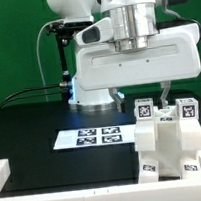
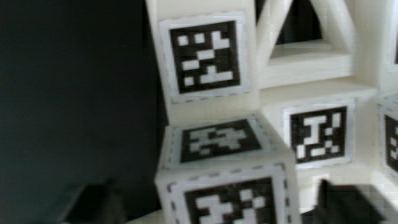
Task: Assemble chair
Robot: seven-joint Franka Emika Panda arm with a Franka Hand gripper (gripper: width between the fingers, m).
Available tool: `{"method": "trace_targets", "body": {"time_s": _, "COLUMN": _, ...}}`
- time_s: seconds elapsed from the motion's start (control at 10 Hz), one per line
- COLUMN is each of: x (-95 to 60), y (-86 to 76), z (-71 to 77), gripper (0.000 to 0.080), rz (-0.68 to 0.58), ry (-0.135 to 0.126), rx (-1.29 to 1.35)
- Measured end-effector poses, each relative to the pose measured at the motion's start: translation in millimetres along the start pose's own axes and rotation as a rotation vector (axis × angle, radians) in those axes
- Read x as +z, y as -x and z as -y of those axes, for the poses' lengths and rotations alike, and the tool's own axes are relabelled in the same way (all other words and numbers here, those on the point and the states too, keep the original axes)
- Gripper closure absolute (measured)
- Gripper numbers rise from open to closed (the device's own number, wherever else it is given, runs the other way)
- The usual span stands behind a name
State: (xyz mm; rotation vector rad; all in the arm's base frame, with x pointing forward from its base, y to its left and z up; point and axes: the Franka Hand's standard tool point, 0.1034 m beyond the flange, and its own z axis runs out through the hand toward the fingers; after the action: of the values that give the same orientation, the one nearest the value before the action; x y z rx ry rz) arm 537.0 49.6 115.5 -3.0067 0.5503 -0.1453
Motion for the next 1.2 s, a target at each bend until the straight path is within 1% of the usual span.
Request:
{"method": "trace_targets", "body": {"time_s": 0.1, "x": 0.1, "y": 0.1, "z": 0.1, "gripper": 0.0457, "rz": 0.000, "ry": 0.000, "rx": 0.069}}
{"method": "trace_targets", "body": {"time_s": 0.2, "x": 0.3, "y": 0.2, "z": 0.2, "gripper": 0.0517, "rz": 0.000, "ry": 0.000, "rx": 0.161}}
{"method": "trace_targets", "body": {"time_s": 0.4, "x": 0.2, "y": 0.0, "z": 0.1, "gripper": 0.0517, "rz": 0.000, "ry": -0.001, "rx": 0.287}}
{"method": "trace_targets", "body": {"time_s": 0.5, "x": -1.1, "y": -2.5, "z": 1.3, "gripper": 0.0517, "rz": -0.003, "ry": -0.005, "rx": 0.560}}
{"method": "trace_targets", "body": {"time_s": 0.7, "x": -2.9, "y": -3.1, "z": 3.6, "gripper": 0.0517, "rz": -0.004, "ry": -0.014, "rx": 0.981}}
{"method": "trace_targets", "body": {"time_s": 0.8, "x": -4.1, "y": -5.5, "z": 6.0, "gripper": 0.0517, "rz": 0.002, "ry": -0.048, "rx": 1.168}}
{"method": "trace_targets", "body": {"time_s": 0.9, "x": -3.9, "y": -5.5, "z": 6.1, "gripper": 0.0515, "rz": 0.016, "ry": -0.061, "rx": 1.276}}
{"method": "trace_targets", "body": {"time_s": 1.1, "x": -2.8, "y": -5.2, "z": 5.3, "gripper": 0.0515, "rz": 0.018, "ry": -0.061, "rx": 1.308}}
{"method": "trace_targets", "body": {"time_s": 1.2, "x": -2.4, "y": -4.9, "z": 5.2, "gripper": 0.0435, "rz": 0.017, "ry": -0.059, "rx": 1.288}}
